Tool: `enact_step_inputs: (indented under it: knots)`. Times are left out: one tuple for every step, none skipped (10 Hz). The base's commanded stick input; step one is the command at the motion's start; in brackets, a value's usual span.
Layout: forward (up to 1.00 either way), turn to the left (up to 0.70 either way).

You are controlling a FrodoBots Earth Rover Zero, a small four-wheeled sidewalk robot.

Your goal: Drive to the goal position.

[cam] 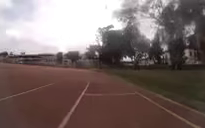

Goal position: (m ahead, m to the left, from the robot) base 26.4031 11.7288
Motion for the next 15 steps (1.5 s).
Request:
enact_step_inputs:
  knots:
    - [0.85, 0.00]
    - [0.85, 0.00]
    - [0.85, 0.00]
    - [0.85, 0.00]
    - [0.85, 0.00]
    - [0.85, 0.00]
    - [0.85, 0.00]
    - [0.85, 0.00]
    - [0.85, 0.00]
    - [0.85, 0.00]
    - [0.85, 0.00]
    - [0.85, 0.00]
    - [0.85, 0.00]
    - [0.85, 0.00]
    - [0.85, 0.00]
